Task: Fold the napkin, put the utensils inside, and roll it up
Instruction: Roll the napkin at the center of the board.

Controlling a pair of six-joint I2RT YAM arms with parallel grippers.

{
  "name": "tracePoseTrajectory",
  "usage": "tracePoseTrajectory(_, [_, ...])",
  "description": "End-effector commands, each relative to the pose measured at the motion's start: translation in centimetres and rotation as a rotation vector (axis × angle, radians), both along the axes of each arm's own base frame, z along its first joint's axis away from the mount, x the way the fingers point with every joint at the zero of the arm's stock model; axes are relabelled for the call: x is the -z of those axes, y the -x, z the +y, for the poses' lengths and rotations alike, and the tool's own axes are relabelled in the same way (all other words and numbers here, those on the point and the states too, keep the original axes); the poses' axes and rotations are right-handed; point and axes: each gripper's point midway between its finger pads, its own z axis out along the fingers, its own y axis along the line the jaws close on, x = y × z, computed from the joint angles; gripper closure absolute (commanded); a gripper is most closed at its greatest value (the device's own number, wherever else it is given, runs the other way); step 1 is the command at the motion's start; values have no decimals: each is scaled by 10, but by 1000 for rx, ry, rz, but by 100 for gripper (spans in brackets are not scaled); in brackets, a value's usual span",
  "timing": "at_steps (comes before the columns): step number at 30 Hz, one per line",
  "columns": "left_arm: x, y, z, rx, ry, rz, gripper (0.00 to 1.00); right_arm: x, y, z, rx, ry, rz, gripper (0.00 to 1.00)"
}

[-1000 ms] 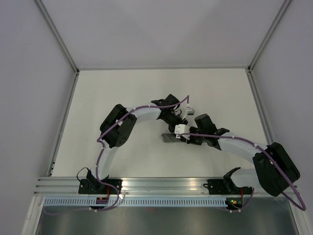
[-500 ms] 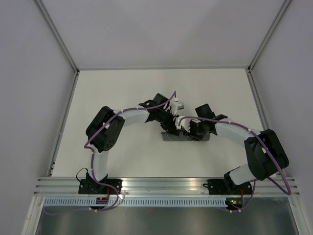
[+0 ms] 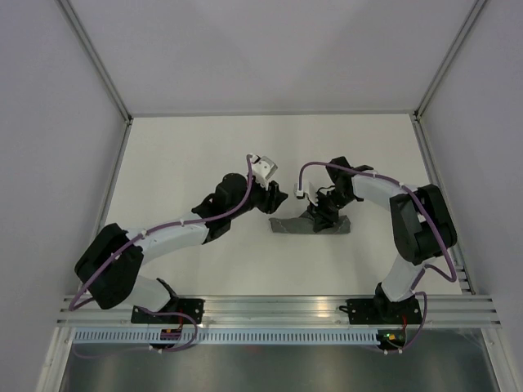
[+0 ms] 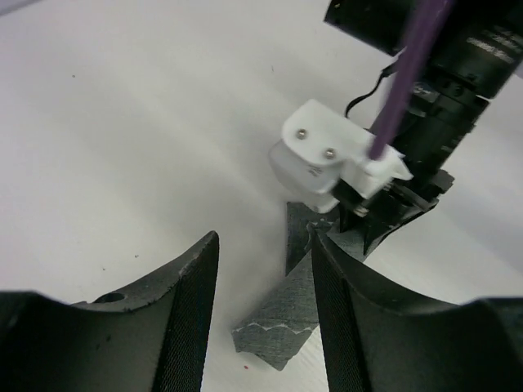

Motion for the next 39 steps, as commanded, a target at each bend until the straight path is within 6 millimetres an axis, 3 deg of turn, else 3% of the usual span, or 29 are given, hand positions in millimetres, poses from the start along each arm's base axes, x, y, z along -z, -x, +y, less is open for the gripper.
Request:
tracePoseTrajectory(1, [-23,0,10,-134,12,-209,45,25,22,-18,-24,82,171,75])
tracePoseTrajectory(3, [-42,2,15,-190,65,-289,43,26,17,-18,-15,84,202,75])
tracePoseTrajectory(6, [-41,18,4,-152,27,-361,40,25,10,-17,-5,80,220,75])
tracePoseTrajectory(7, [-37,29,-11,-113,-1,-380,40,27,10,-19,0,84,235,75])
tracePoseTrajectory(13, [-12,51,-53,5,-225,-552,36,28,1,-21,19,93,267,75])
tracePoseTrajectory(17, [29,54,-75,113,-397,-596,30,29,-2,-22,27,106,291,75])
tracePoseTrajectory(19, [37,53,-82,142,-432,-604,27,31,-2,-23,31,111,304,75])
tracePoseTrajectory(24, [78,55,-91,255,-557,-608,24,33,-4,-25,40,116,313,74])
tracePoseTrajectory(32, [110,55,-94,308,-628,-587,24,37,-7,-27,51,119,330,74])
tracePoseTrajectory(39, [134,41,-88,311,-689,-533,26,39,-7,-30,53,120,344,74])
